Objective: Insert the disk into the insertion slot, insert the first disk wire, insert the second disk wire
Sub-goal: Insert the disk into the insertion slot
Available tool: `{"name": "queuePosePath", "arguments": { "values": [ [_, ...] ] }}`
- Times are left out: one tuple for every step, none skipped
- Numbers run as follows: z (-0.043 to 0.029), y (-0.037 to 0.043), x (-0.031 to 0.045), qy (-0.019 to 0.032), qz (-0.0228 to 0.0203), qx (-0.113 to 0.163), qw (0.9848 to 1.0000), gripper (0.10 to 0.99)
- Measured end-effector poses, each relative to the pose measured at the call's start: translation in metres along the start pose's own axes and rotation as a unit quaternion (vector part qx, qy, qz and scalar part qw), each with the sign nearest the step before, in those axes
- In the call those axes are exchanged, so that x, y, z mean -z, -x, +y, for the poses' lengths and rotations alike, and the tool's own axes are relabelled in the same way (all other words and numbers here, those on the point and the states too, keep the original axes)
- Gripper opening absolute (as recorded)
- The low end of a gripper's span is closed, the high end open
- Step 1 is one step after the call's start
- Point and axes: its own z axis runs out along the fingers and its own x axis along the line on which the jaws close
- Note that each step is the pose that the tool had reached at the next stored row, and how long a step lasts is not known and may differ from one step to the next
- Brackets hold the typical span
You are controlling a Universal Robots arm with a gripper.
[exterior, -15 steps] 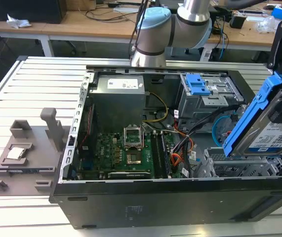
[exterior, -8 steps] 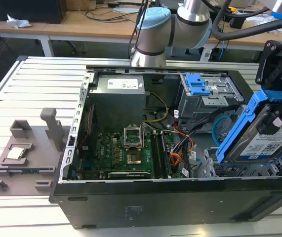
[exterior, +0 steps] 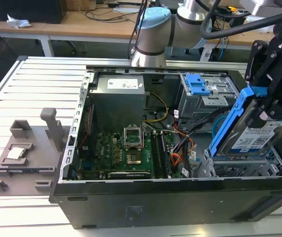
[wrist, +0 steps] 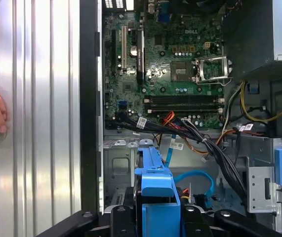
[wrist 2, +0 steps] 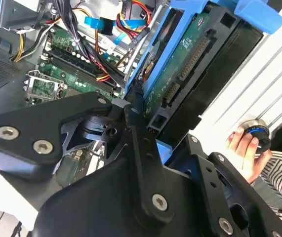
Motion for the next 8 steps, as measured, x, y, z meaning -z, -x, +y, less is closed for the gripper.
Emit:
{"name": "queuePosePath", "arguments": {
  "values": [
    [0.0000,-0.0001,-0.0007,0.0000,0.0000,0.000,1.0000,0.365],
    [-0.0002,-0.0001,-0.0014,0.0000,0.0001,0.000,1.0000,0.365],
    [-0.0004,-0.0001,-0.0026,0.0000,0.0002,0.000,1.0000,0.365],
    [-0.0006,-0.0001,-0.0035,0.0000,0.0002,0.000,1.0000,0.365],
    [-0.0009,-0.0001,-0.0049,0.0000,0.0003,0.000,1.0000,0.365],
    [-0.0009,-0.0002,-0.0061,0.0000,0.0002,0.000,1.0000,0.365],
    [-0.0010,-0.0002,-0.0079,0.0000,0.0002,0.000,1.0000,0.365],
    [-0.0012,-0.0002,-0.0116,0.0000,0.0002,0.000,1.0000,0.365]
  ]
}}
